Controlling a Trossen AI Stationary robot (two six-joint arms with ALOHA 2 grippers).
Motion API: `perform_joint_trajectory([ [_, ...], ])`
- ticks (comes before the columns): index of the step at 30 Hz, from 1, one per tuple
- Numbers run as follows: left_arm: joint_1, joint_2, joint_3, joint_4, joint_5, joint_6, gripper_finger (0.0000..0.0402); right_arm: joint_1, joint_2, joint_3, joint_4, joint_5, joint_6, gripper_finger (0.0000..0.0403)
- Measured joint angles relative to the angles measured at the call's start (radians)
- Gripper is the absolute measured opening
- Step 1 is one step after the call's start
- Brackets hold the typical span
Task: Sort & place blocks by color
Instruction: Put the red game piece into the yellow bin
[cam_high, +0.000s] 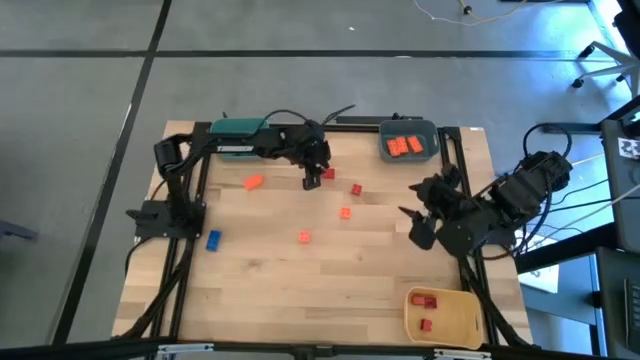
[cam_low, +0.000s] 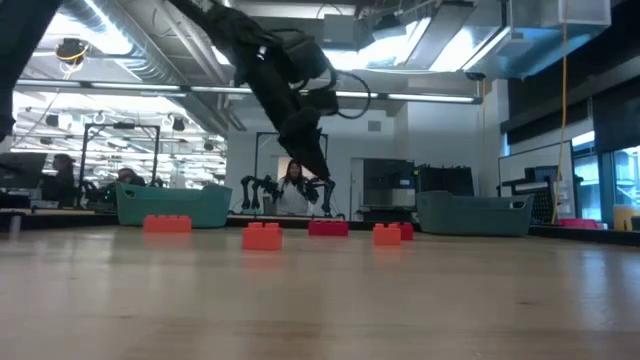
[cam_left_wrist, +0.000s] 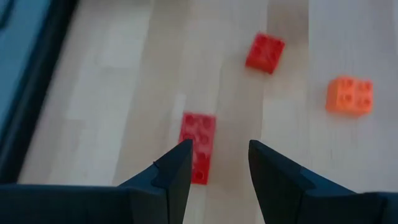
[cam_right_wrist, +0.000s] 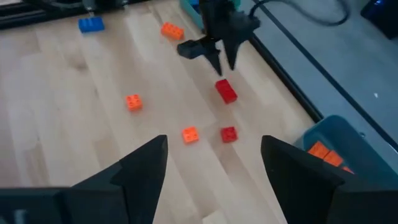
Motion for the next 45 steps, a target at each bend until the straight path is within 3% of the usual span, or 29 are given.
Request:
perform_joint_trajectory([
  [9,0.001,0.145,0.123,-0.035,-0.030,0.056,0.0149,-0.054,-0.001,0.000,-0.002,-0.063,-0.048,0.0262],
  [19,-0.013,0.207,0.129,-0.121,-0.160,0.120,0.0149,-0.054,-0.001,0.000,-0.001,-0.068,-0.073,0.0262],
  [45,0.024,0.215,0.128,-0.113,-0.077,0.149,0.0149,-0.054,-0.001,0.000,-0.001,-0.068,-0.078,0.0262],
])
